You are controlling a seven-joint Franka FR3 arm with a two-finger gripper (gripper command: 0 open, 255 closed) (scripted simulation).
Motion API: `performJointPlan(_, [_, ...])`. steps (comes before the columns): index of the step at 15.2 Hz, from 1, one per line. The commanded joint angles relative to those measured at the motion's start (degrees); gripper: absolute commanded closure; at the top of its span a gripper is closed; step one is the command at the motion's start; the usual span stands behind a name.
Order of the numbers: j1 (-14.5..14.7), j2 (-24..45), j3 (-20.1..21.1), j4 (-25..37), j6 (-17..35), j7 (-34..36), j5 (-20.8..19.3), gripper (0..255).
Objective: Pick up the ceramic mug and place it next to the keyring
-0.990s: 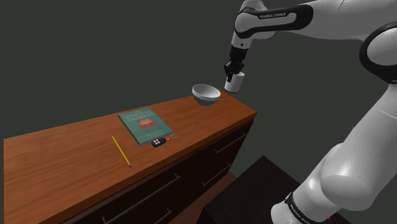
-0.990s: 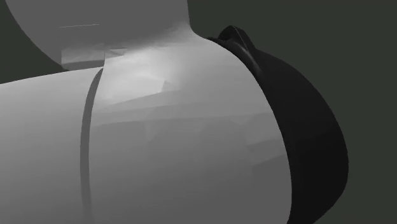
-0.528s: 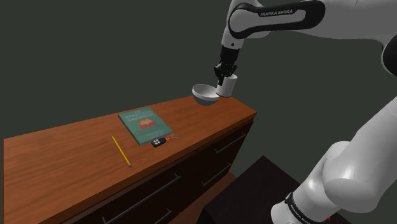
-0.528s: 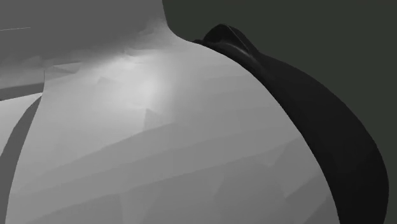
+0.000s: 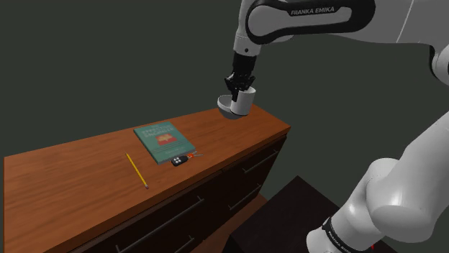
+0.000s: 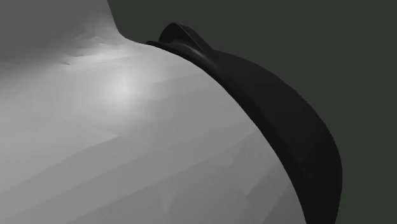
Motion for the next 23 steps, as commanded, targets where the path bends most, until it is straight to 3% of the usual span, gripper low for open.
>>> performJointPlan(1, [1.35,-0.04,1.54,-0.02,-0.19,2.91,0.19,255])
performJointPlan(12, [8.47,4.8,9.28,5.97,-2.17,17.54,0.79,255])
performJointPlan(23, [16.09,15.68,15.21,19.94,-6.15,30.98,-0.94,255])
